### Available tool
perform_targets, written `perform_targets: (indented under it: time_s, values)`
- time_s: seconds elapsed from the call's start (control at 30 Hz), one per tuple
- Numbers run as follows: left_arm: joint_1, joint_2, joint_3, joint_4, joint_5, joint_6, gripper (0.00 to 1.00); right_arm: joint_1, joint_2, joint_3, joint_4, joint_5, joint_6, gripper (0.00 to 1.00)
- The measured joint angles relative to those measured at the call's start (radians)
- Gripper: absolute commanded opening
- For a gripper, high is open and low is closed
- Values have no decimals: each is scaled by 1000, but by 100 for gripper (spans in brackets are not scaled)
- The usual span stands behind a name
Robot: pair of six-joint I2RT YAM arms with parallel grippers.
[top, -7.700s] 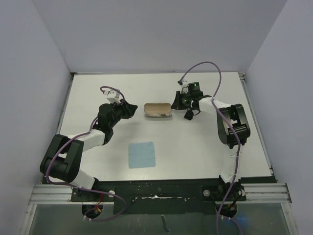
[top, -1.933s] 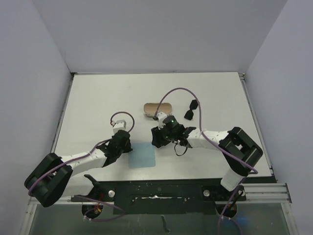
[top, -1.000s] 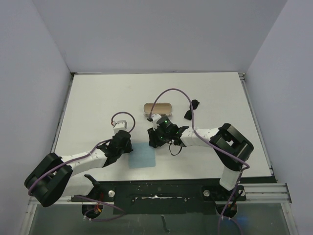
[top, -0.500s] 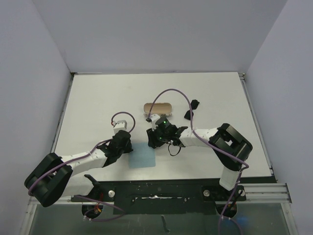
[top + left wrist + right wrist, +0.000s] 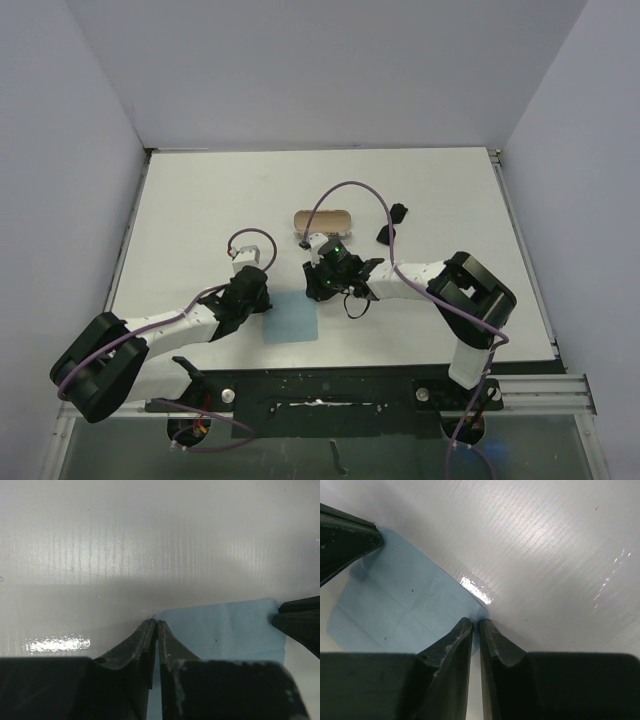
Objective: Organize the sunglasses
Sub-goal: Fold the glasses cleaning cloth at the center of the board.
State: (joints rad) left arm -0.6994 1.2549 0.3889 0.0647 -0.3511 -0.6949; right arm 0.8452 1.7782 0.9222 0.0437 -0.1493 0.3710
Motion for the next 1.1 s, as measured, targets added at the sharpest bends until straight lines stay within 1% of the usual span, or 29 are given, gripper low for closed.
perform_targets:
  time_s: [0.07,0.2,0.37,0.53,0.73,1.1]
  values:
    - [0,0,0,0,1,0,2,0,0,0,0,0,1,9]
    - [0,0,0,0,4,0,0,0,0,0,0,1,1,10]
    - [0,0,0,0,6,0,0,0,0,0,-1,2,1,10]
    - [0,0,0,0,7,1,0,0,0,0,-1,5,0,4]
    - [-3,-2,0,0,7,3,0,0,0,0,-1,11,-2,0]
    - [-11,-67,0,-5,6,26,0,2,-4,-6,0,26,-20,0]
